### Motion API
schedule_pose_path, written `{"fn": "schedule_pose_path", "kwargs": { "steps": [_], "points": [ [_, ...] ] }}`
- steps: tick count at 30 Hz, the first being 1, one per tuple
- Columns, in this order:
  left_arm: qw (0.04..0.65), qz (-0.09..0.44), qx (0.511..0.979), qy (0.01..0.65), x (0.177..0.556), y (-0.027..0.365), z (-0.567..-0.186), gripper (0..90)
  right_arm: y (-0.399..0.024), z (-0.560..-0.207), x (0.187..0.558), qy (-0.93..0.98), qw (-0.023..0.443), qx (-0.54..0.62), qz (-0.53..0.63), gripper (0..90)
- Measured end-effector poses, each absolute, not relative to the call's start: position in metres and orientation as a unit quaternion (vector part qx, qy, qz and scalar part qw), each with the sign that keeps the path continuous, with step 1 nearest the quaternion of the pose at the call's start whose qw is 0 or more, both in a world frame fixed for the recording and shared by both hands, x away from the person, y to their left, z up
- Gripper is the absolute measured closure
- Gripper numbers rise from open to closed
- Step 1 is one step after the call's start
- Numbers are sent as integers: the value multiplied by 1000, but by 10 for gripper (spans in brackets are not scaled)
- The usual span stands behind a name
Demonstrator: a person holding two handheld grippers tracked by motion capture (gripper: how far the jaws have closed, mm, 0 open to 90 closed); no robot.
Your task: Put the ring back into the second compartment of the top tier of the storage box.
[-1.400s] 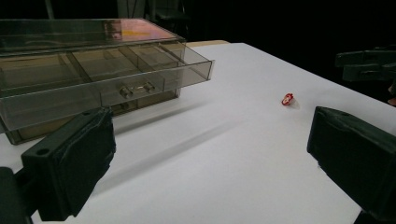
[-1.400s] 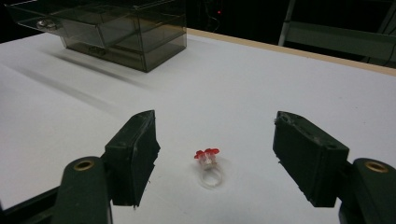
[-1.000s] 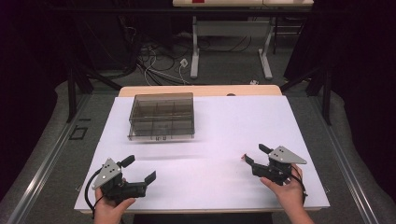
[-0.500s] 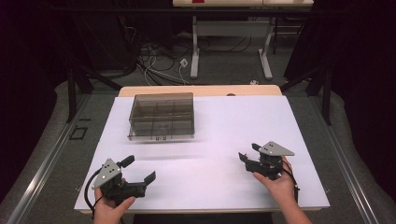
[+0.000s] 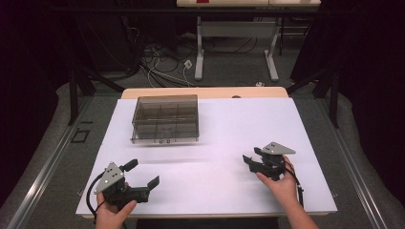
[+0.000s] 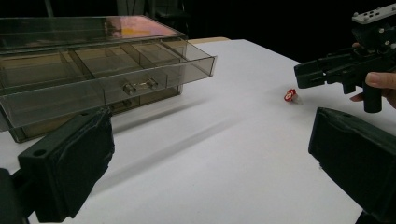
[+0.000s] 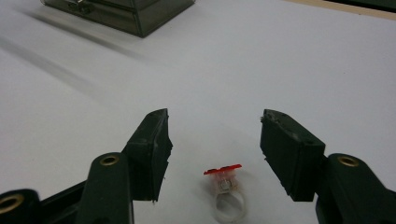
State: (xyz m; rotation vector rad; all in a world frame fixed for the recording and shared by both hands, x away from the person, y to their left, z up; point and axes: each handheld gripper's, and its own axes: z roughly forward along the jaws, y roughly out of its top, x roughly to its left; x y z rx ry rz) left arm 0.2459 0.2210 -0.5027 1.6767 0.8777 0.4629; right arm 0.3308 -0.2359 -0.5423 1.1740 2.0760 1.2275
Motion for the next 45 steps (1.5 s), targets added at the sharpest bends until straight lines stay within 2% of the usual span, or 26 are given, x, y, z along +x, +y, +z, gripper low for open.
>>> {"fn": "schedule_pose_path", "kwargs": {
  "steps": [13, 31, 45],
  "points": [
    [558, 198, 715, 371, 246, 221, -503, 3, -235, -551, 339, 772, 207, 428, 423, 441],
    [558, 197, 716, 371, 246, 221, -504, 3, -233, -561, 345, 785, 185, 447, 386, 511],
    [558, 198, 715, 372, 246, 221, -504, 3, -234, -564, 347, 793, 188, 444, 371, 555]
  ]
}}
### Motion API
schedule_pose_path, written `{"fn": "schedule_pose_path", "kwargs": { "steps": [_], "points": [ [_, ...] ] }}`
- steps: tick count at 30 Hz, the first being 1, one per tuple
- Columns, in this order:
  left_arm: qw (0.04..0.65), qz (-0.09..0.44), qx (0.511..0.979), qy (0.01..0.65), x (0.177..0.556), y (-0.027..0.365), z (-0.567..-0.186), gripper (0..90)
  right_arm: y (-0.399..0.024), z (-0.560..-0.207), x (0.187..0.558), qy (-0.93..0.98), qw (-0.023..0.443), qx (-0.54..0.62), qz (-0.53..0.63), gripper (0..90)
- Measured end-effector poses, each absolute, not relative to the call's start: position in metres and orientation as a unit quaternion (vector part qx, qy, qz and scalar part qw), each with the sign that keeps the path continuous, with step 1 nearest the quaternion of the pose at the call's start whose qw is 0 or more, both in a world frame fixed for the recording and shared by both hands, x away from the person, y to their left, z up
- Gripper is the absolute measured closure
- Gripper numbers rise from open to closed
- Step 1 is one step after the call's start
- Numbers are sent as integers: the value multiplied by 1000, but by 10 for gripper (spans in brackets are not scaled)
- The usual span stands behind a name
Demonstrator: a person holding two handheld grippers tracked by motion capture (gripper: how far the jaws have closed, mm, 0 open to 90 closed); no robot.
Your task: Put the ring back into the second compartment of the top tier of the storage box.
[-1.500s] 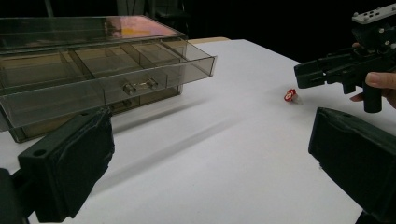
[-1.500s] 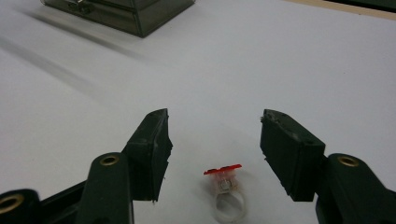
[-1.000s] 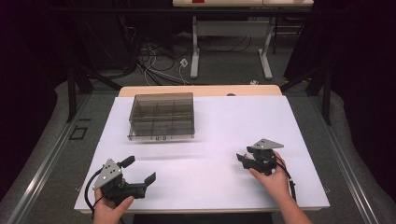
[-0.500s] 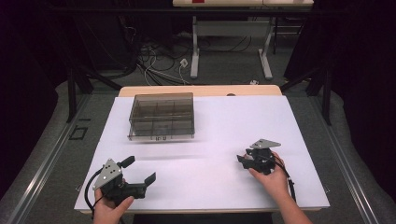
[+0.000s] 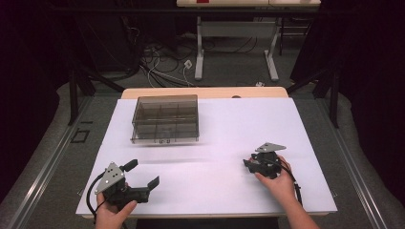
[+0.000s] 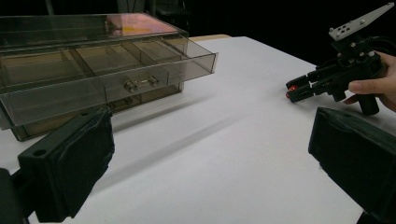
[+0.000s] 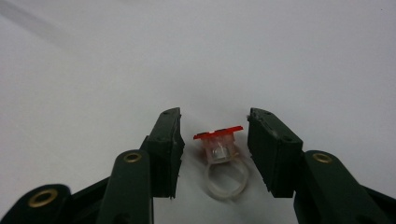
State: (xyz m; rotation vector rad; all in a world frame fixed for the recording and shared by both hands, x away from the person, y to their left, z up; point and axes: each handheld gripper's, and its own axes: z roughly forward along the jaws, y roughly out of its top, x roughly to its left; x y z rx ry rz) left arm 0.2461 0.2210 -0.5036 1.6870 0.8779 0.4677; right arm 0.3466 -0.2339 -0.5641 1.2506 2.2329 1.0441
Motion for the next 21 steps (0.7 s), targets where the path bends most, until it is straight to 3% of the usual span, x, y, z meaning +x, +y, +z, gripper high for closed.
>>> {"fn": "schedule_pose_path", "kwargs": {
  "steps": [21],
  "points": [
    [558, 195, 714, 375, 246, 221, -504, 3, -236, -564, 347, 797, 196, 438, 367, 617]
  ]
}}
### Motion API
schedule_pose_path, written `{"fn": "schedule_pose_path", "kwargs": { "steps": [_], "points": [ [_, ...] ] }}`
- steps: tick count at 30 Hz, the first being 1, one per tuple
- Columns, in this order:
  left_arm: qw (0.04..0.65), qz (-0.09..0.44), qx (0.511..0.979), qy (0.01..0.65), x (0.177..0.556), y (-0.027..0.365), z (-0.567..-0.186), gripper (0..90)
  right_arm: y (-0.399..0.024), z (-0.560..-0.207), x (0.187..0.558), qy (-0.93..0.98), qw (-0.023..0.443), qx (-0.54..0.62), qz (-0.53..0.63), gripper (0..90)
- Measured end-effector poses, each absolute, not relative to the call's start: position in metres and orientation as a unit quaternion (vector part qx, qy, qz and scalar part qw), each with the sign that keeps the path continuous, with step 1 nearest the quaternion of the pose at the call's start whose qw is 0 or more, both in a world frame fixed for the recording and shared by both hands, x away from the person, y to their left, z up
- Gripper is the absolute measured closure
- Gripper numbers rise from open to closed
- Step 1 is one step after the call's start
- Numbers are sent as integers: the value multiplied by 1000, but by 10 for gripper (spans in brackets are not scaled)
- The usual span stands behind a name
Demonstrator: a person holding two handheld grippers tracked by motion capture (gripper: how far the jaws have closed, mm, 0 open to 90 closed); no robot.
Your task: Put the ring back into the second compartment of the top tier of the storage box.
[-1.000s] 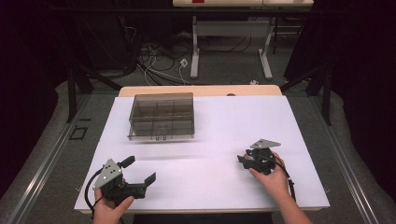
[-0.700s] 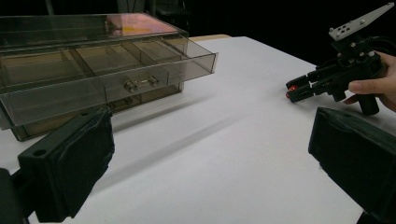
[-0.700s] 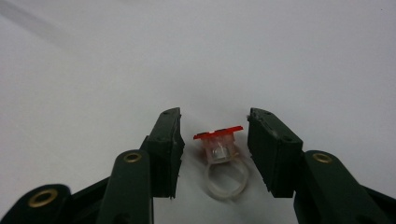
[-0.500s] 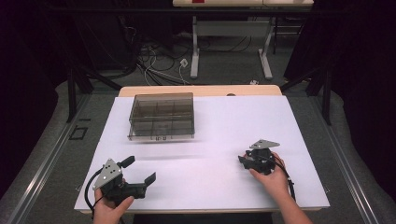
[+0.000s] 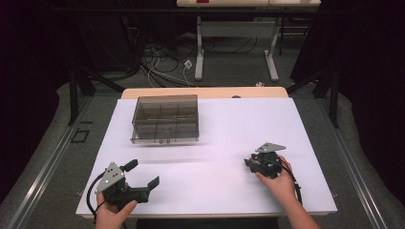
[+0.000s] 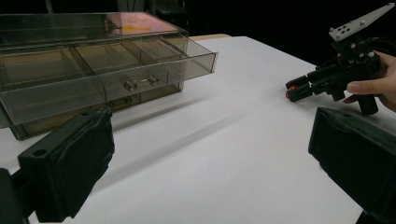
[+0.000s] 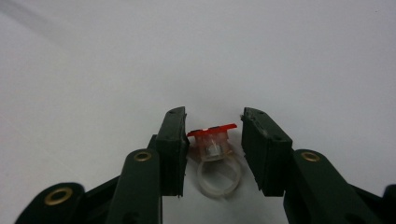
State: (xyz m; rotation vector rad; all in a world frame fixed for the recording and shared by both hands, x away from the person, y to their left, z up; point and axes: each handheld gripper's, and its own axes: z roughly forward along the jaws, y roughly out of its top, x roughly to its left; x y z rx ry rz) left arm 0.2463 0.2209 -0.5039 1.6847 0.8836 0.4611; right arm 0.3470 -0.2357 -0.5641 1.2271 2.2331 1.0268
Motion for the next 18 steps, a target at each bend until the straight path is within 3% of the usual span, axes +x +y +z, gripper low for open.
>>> {"fn": "schedule_pose_path", "kwargs": {
  "steps": [18],
  "points": [
    [559, 194, 714, 375, 247, 221, -504, 3, -236, -564, 347, 799, 195, 434, 367, 673]
  ]
}}
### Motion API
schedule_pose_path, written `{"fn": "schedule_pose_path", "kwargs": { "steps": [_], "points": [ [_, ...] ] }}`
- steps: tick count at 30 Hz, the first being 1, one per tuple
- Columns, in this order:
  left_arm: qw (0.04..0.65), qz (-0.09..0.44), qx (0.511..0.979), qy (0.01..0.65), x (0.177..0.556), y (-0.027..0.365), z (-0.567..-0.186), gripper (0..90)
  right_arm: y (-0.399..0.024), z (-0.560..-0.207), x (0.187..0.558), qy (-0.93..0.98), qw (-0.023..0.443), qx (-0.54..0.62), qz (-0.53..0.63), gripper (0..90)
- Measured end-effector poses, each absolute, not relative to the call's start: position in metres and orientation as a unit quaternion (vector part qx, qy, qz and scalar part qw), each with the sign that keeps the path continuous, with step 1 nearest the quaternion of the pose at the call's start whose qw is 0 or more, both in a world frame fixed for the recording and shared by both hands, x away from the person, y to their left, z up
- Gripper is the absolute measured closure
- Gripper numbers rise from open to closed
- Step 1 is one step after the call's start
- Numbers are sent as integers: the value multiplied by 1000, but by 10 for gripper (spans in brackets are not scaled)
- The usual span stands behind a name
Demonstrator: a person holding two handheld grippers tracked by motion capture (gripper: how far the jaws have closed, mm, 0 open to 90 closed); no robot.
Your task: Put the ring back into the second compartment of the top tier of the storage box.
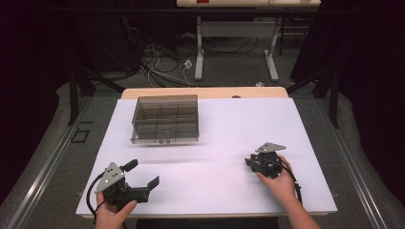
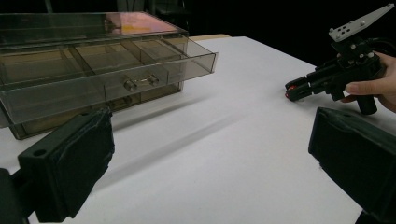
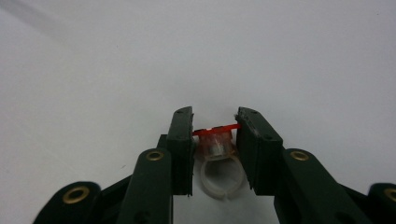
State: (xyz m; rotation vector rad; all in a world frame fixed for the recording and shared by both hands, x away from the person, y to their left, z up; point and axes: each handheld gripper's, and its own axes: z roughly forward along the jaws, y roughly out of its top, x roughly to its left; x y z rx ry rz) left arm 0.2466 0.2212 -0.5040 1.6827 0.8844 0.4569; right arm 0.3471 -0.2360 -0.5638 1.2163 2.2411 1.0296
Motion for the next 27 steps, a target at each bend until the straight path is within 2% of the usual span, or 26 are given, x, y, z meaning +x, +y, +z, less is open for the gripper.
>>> {"fn": "schedule_pose_path", "kwargs": {
  "steps": [27],
  "points": [
    [557, 194, 714, 377, 248, 222, -505, 3, -236, -561, 345, 796, 196, 437, 370, 676]
  ]
}}
